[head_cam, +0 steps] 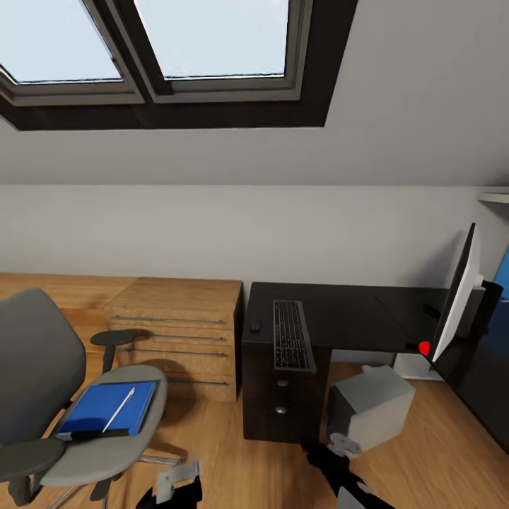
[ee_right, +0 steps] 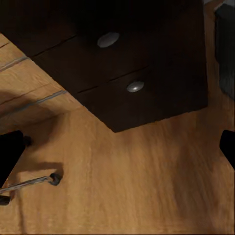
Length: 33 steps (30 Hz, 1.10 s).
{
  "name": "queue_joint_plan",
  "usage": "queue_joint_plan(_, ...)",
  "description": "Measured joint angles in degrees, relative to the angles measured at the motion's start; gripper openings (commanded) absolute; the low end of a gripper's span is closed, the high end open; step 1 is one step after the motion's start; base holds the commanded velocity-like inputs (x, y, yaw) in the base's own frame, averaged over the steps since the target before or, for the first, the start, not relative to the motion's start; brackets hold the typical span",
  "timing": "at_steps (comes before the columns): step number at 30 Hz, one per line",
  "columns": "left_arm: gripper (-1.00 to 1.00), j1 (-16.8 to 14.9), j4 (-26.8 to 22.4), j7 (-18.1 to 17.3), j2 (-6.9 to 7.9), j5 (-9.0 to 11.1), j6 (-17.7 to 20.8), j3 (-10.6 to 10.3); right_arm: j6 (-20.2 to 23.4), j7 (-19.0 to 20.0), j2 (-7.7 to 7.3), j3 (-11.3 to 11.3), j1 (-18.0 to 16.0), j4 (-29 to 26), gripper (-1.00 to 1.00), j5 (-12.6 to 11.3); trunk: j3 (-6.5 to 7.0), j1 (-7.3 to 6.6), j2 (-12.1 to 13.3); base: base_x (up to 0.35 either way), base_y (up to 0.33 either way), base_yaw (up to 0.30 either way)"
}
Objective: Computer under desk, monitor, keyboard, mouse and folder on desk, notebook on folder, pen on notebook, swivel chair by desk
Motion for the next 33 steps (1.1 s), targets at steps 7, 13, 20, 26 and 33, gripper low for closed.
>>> queue_joint_plan(7, 1.00, 0.00, 21.60, -0.07, 0.09, 0.17, -10.69, 0.20, -0.09, -0.02, -0.03, 0.02, 0.39, 8.09, 1.00, 9.69, 1.26, -1.54, 2.81, 0.000, 0.000, 0.000)
queue_joint_plan(13, 1.00, 0.00, 32.00, 0.18, 0.42, -0.43, -25.20, 0.03, -1.28, -0.32, 1.78, 0.01, 1.51, 8.77, 1.00, 10.06, 2.34, -2.86, 5.21, 0.000, 0.000, -0.022)
queue_joint_plan(20, 1.00, 0.00, 32.08, 0.59, 2.06, -0.21, -29.59, 0.11, -5.28, -0.46, 1.90, -0.08, 2.03, 8.85, 1.00, 10.21, 3.60, -4.39, 8.02, 0.000, 0.000, -0.001)
queue_joint_plan(26, 1.00, 0.00, 32.20, 0.66, 1.89, -0.37, -29.67, -0.01, -5.34, -0.47, 1.89, -0.03, 2.05, 8.85, 1.00, 10.21, 4.68, -5.69, 10.43, -0.163, -0.041, 0.000)
queue_joint_plan(33, 1.00, 0.00, 32.26, 0.54, 1.82, -0.53, -29.61, -0.28, -5.40, -0.48, 1.89, -0.04, 2.03, 8.86, 1.00, 10.21, 5.93, -7.22, 13.25, -0.316, -0.123, 0.000)
